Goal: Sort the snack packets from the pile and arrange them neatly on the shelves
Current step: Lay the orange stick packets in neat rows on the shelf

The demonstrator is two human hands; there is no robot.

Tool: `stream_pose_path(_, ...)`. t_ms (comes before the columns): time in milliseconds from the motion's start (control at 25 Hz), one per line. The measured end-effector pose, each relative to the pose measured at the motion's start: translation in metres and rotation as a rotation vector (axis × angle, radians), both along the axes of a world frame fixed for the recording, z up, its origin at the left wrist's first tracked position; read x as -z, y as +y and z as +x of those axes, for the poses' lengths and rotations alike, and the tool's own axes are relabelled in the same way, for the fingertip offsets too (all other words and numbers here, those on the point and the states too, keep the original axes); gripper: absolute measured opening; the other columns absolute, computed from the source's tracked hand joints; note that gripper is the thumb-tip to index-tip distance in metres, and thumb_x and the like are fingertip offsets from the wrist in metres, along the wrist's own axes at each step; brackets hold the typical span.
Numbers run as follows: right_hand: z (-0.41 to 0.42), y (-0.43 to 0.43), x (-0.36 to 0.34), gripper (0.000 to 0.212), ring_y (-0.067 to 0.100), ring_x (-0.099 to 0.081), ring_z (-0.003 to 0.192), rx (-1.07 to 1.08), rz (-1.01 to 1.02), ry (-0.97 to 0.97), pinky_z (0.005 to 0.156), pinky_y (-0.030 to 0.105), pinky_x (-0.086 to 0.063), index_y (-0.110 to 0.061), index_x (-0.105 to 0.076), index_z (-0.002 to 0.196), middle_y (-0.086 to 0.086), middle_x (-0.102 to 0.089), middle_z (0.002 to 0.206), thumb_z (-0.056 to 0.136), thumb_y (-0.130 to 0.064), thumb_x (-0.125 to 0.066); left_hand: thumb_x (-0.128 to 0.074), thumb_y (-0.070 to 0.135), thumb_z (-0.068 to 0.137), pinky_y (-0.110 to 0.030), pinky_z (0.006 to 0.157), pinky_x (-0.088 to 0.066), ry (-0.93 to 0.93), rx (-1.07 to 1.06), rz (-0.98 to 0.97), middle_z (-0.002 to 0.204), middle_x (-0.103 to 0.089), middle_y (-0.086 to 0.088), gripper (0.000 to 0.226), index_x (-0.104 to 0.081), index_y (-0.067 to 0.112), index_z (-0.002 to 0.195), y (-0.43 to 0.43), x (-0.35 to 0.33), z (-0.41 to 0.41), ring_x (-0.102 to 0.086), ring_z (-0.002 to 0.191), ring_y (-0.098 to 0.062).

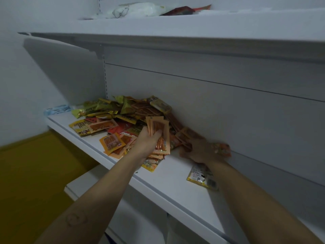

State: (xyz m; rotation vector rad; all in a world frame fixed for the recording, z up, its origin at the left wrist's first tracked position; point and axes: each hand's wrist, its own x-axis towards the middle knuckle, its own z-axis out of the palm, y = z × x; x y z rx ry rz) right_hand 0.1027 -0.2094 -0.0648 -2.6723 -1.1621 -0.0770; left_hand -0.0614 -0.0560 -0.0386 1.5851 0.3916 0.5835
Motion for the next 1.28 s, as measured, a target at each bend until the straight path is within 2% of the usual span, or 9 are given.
stream_pose_path(120,-0.008,0.0,0.001,0.042,0.029,-0.065,0.1,0.01,-0.047,-0.264,0.08,0.034,-0.051,-0.012,-0.068,0.11,0.011,-0.069,0.11,0.096,-0.048,-0.05,-0.054,0.029,0.099,-0.056,0.08,-0.057,0.002,0.048,-0.01,0.101,-0.071,-0.015,0.014,-0.062,0.022,0.108,-0.003,0.004,0.003,-0.071,0.089,-0.033)
stream_pose_path(280,-0.019,-0.003,-0.01,0.033,0.03,-0.066,0.098,0.033,-0.082,-0.391,0.075,0.031,-0.047,-0.009,-0.067,0.111,0.012,-0.069,0.108,0.099,-0.032,-0.046,-0.055,0.03,0.096,-0.061,0.085,-0.054,-0.011,0.07,-0.011,0.099,-0.071,-0.014,0.014,-0.065,0.024,0.104,-0.005,-0.002,0.003,-0.069,0.093,-0.037)
stream_pose_path(440,-0.025,-0.016,-0.025,0.022,0.026,-0.063,0.093,0.123,0.134,-0.485,0.066,0.029,-0.033,-0.013,-0.066,0.101,0.006,-0.068,0.102,0.097,-0.02,-0.046,-0.053,0.033,0.096,-0.059,0.089,-0.053,0.02,0.072,0.018,0.1,-0.071,-0.013,0.021,-0.066,0.02,0.107,-0.007,-0.006,0.007,-0.069,0.096,-0.034)
stream_pose_path(520,-0.026,-0.021,-0.038,0.02,0.028,-0.061,0.093,0.179,0.299,-0.471,0.066,0.031,-0.035,-0.012,-0.064,0.1,0.008,-0.066,0.099,0.097,-0.02,-0.046,-0.051,0.03,0.099,-0.057,0.087,-0.055,0.045,0.054,0.027,0.101,-0.071,-0.015,0.022,-0.066,0.016,0.108,-0.011,-0.006,0.01,-0.069,0.094,-0.033)
stream_pose_path(680,-0.021,-0.032,-0.074,0.016,0.031,-0.064,0.087,0.29,0.657,-0.267,0.065,0.03,-0.041,-0.008,-0.066,0.098,0.012,-0.069,0.095,0.095,-0.018,-0.054,-0.05,0.036,0.099,-0.056,0.058,-0.057,0.189,0.096,-0.116,0.105,-0.065,-0.027,0.028,-0.062,0.013,0.108,-0.027,-0.004,0.015,-0.068,0.082,-0.049)
stream_pose_path(880,-0.035,-0.053,-0.087,0.013,0.019,-0.062,0.079,0.252,0.938,-0.165,0.058,0.009,-0.034,-0.006,-0.068,0.093,0.002,-0.067,0.084,0.094,-0.012,-0.058,-0.049,0.035,0.102,-0.053,0.064,-0.058,0.235,0.135,-0.254,0.105,-0.07,-0.019,0.025,-0.061,0.016,0.112,-0.052,-0.004,0.026,-0.07,0.086,-0.04)
stream_pose_path(1040,-0.071,-0.061,-0.066,0.011,0.018,-0.061,0.084,0.081,0.806,-0.153,0.072,0.023,-0.042,-0.01,-0.069,0.09,0.003,-0.068,0.089,0.093,-0.016,-0.06,-0.044,0.027,0.105,-0.052,0.089,-0.055,0.04,0.213,-0.534,0.116,-0.069,-0.019,0.033,-0.062,0.005,0.121,-0.076,-0.007,0.042,-0.068,0.103,-0.035)
stream_pose_path(1160,-0.084,-0.074,-0.034,0.003,0.021,-0.059,0.078,-0.116,0.701,-0.421,0.067,0.022,-0.035,-0.008,-0.067,0.078,0.007,-0.065,0.082,0.08,-0.008,-0.065,-0.034,0.043,0.105,-0.044,0.084,-0.057,-0.045,0.35,-0.67,0.116,-0.068,-0.022,0.052,-0.063,0.004,0.12,-0.094,-0.014,0.048,-0.068,0.102,-0.034)
stream_pose_path(1280,-0.08,-0.093,-0.023,0.005,0.03,-0.061,0.078,-0.22,0.606,-0.456,0.069,0.03,-0.038,-0.007,-0.064,0.074,0.009,-0.066,0.083,0.072,-0.004,-0.068,-0.034,0.05,0.103,-0.033,0.068,-0.056,-0.055,0.397,-0.684,0.098,-0.069,-0.019,0.053,-0.067,0.007,0.102,-0.112,-0.015,0.048,-0.07,0.082,-0.026)
